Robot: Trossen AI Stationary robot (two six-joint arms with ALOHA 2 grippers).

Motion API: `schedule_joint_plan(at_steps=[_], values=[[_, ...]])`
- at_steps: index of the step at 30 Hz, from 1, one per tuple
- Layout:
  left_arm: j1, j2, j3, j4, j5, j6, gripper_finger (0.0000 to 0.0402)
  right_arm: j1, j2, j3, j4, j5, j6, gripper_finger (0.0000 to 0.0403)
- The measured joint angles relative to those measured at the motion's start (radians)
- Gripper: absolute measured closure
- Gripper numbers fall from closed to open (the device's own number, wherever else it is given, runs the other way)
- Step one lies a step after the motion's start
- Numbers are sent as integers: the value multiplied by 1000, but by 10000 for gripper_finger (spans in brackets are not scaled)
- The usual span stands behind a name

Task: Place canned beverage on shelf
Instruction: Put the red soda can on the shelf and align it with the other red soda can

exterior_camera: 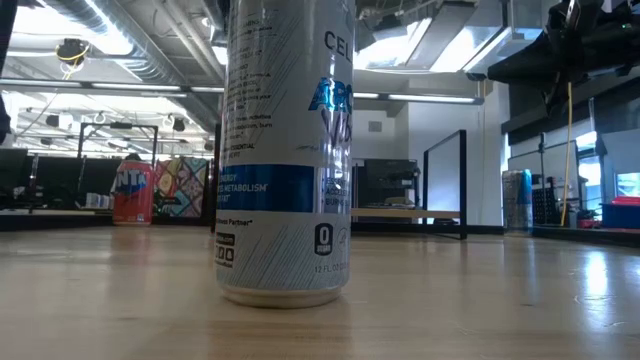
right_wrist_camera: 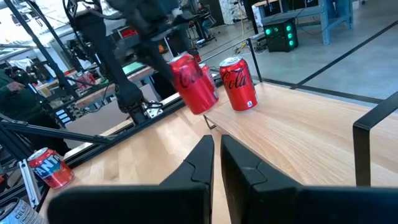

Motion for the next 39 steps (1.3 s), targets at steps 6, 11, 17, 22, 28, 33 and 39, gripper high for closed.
schedule_joint_plan(at_steps=[6,11,17,22,28,33,39], values=[[71,39,-46,11,25,90,143,0,0,0,0,10,0,384],[99,87,-51,29,17,161,143,0,0,0,0,27,0,384],[129,113,-51,39,29,210,143,0,0,0,0,28,0,384],[153,114,-50,45,30,233,139,0,0,0,0,28,0,384],[158,115,-51,48,19,270,82,0,0,0,0,28,19,384],[146,116,-43,38,13,276,56,0,0,0,0,28,19,384],[121,117,54,-24,8,278,52,0,0,0,0,28,18,384]])
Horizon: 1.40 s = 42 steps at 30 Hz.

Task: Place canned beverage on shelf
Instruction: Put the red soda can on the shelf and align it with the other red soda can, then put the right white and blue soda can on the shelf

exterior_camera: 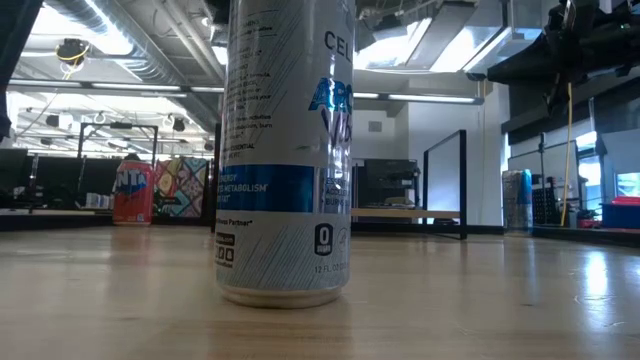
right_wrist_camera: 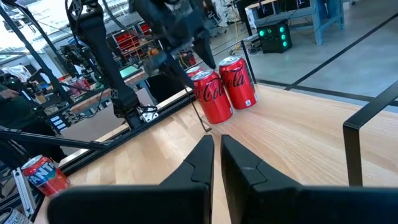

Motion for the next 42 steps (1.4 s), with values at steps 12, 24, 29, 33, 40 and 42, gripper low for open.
schedule_joint_plan(at_steps=[12,24,29,33,40,42], values=[[-128,-56,169,-11,10,-135,50,0,17,38,-2,-20,-2,384],[-416,-105,46,105,-13,-274,50,1,362,535,-543,-174,-54,384],[-479,-114,2,144,-46,-318,50,11,478,755,-842,-264,-48,384],[-515,-132,-27,143,-109,-365,49,85,526,903,-1101,-255,14,384],[-559,-157,-57,157,-192,-415,49,240,556,941,-1202,-309,143,384],[-567,-156,-58,153,-207,-417,49,282,577,931,-1256,-320,194,384]])
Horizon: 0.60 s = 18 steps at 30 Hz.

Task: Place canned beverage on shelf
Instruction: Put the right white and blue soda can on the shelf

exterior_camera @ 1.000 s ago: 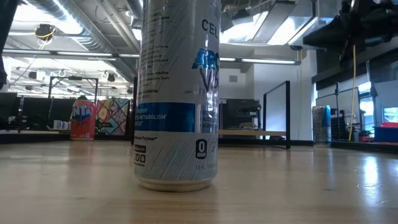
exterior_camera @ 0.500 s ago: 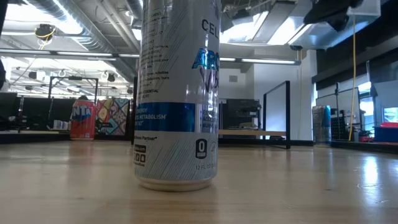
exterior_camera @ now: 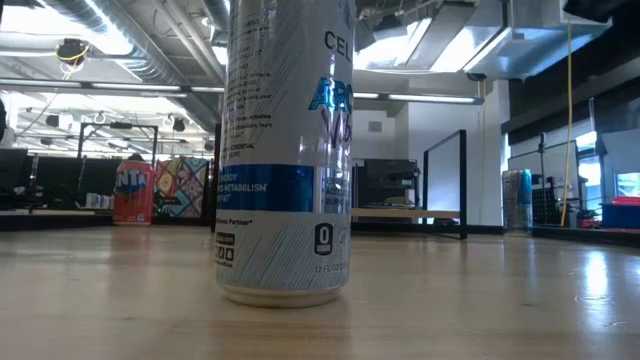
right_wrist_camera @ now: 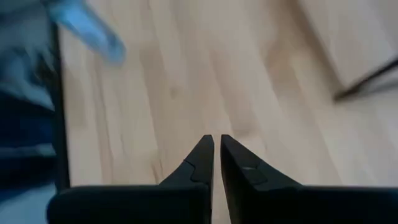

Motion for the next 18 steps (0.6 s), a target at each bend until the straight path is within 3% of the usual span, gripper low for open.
schedule_joint_plan(at_steps=[4,9,12,15,18], values=[[-4,0,0,1,-23,0,49,63,7,0,-121,-6,124,384],[-3,0,0,12,-27,0,49,143,-43,0,-143,-45,341,384],[-3,0,0,13,-26,0,49,159,-53,1,-162,-87,389,381],[-3,0,0,13,-25,0,49,157,-54,1,-227,-140,450,354],[-3,0,0,13,-25,0,49,157,-54,0,-261,-154,488,298]])
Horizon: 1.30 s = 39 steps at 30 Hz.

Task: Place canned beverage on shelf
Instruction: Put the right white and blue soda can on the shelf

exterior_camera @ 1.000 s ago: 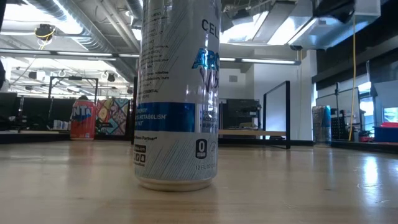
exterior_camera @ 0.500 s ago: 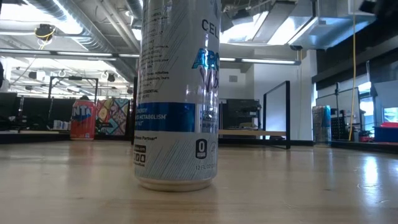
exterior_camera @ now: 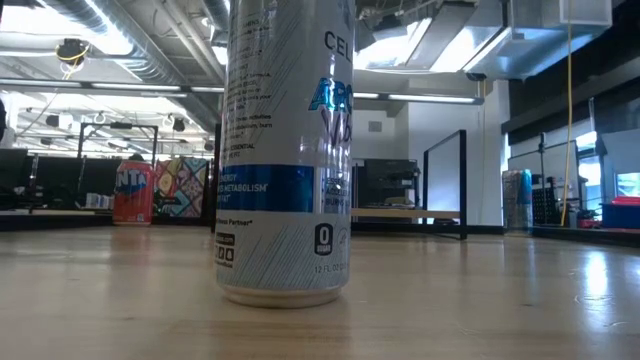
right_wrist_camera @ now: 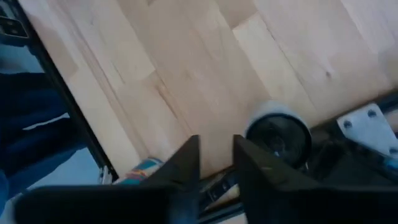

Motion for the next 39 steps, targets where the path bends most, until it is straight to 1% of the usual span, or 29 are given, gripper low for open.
schedule_joint_plan(at_steps=[2,5,7,10,12,17,19,22,24,27,31,35,39], values=[[0,0,0,0,-1,0,49,0,-2,-4,1,5,6,251],[0,0,0,0,0,0,49,0,-1,-4,1,61,6,181],[0,0,0,0,1,-2,49,0,12,-6,1,91,-4,141],[-1,0,0,0,5,-5,49,0,17,-35,2,95,-20,98],[-1,0,0,0,6,-5,49,0,20,-67,3,93,-24,83],[-1,0,0,0,6,-5,49,-1,23,-118,1,41,-58,76],[-1,0,0,0,6,-2,50,-1,25,-122,2,60,-80,76],[0,0,0,0,6,1,50,-1,25,-129,0,126,-84,75],[2,0,0,0,7,2,50,-1,25,-129,1,140,-92,75],[3,0,0,0,6,2,50,-1,27,-141,4,122,-107,75],[3,0,0,0,7,-1,50,-1,24,-206,2,86,-98,75],[2,0,0,0,7,-5,50,-1,24,-277,1,15,-87,75],[2,0,0,0,7,-5,50,-1,24,-310,1,0,-75,75]])
